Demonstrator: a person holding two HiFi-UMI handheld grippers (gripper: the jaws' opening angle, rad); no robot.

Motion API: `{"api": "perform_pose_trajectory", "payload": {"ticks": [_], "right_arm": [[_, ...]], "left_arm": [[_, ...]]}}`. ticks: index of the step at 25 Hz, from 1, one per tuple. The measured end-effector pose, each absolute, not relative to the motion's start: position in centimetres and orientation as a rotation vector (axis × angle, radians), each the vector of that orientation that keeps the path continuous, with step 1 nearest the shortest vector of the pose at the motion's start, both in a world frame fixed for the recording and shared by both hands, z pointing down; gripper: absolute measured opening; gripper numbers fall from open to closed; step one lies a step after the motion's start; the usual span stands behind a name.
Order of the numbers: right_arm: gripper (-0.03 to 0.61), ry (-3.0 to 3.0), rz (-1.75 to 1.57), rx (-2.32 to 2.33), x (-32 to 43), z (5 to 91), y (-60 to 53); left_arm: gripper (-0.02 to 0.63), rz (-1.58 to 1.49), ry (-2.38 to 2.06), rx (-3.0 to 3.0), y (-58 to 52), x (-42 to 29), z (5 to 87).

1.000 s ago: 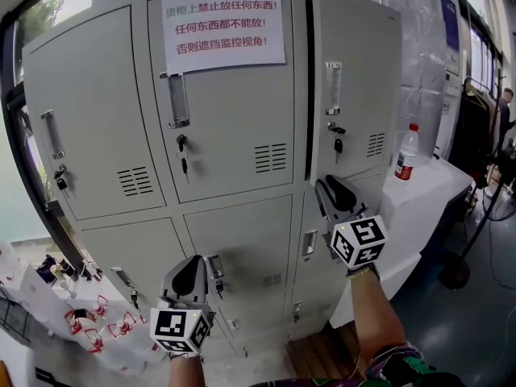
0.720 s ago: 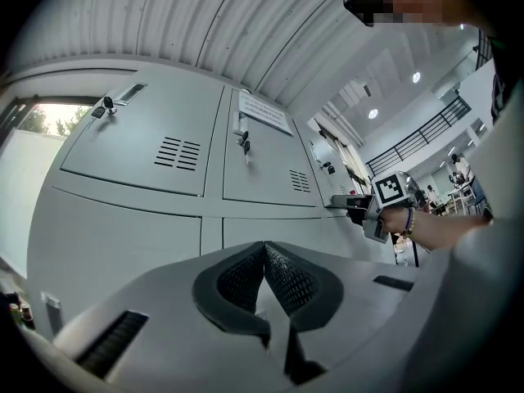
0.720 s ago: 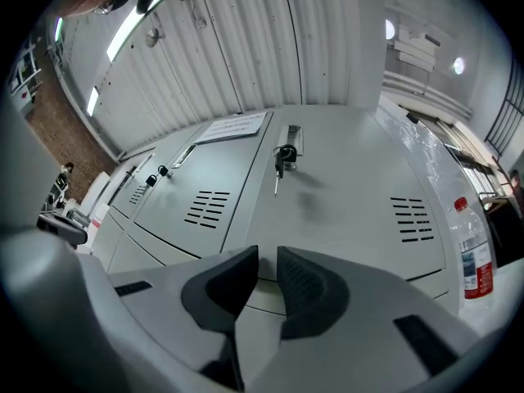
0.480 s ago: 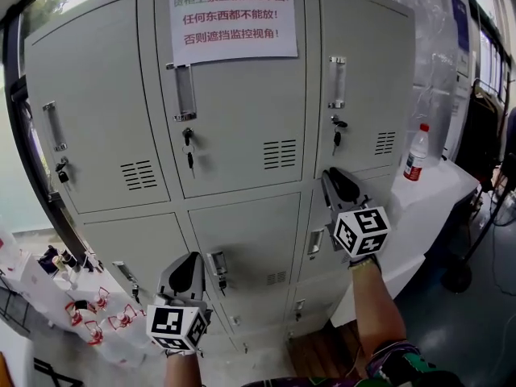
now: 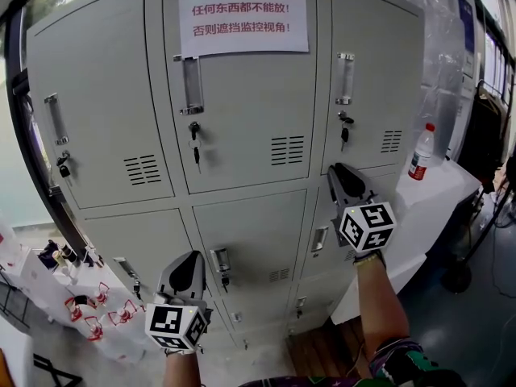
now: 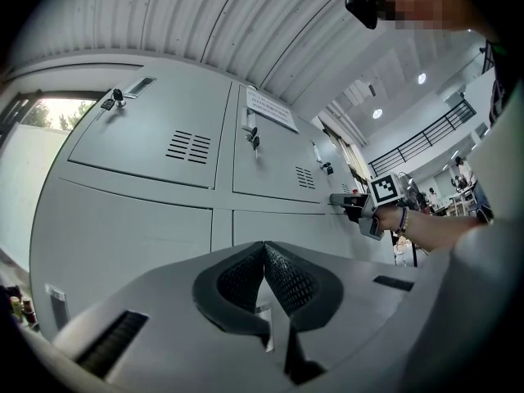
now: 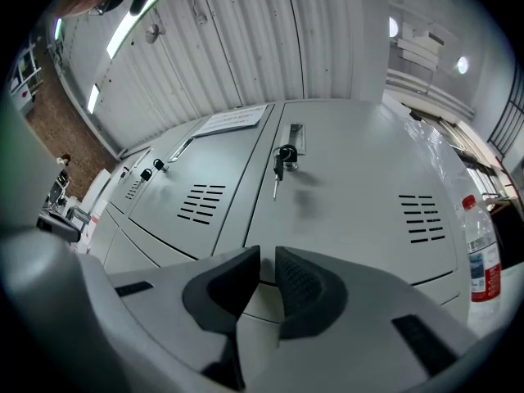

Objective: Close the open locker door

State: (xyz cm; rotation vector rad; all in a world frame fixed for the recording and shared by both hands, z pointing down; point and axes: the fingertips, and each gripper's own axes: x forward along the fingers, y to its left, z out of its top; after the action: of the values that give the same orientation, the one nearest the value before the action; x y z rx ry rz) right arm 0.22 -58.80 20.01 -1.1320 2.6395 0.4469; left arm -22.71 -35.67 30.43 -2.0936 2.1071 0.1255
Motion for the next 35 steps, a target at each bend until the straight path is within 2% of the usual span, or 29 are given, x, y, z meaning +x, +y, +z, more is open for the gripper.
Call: {"api": "perform_pose_trajectory", "payload": {"ticks": [14, 25, 35], "right_arm": [[0.044, 2.625, 0.446, -1.172, 0.3, 20.4, -56.3], [0.04, 2.576, 0.422, -1.248, 0.0, 23.0, -49.9], [0.037, 2.54, 0.169, -1.286, -1.7, 28.9, -43.4]], "left_arm": [[0.023, 0.145, 2.105, -2.111, -33.7, -24.3, 30.9], [0.023, 0.16, 2.069, -2.137, -31.7, -26.9, 31.5], [0.023, 0.172, 2.017, -2.2, -29.4, -29.8, 31.9]]}}
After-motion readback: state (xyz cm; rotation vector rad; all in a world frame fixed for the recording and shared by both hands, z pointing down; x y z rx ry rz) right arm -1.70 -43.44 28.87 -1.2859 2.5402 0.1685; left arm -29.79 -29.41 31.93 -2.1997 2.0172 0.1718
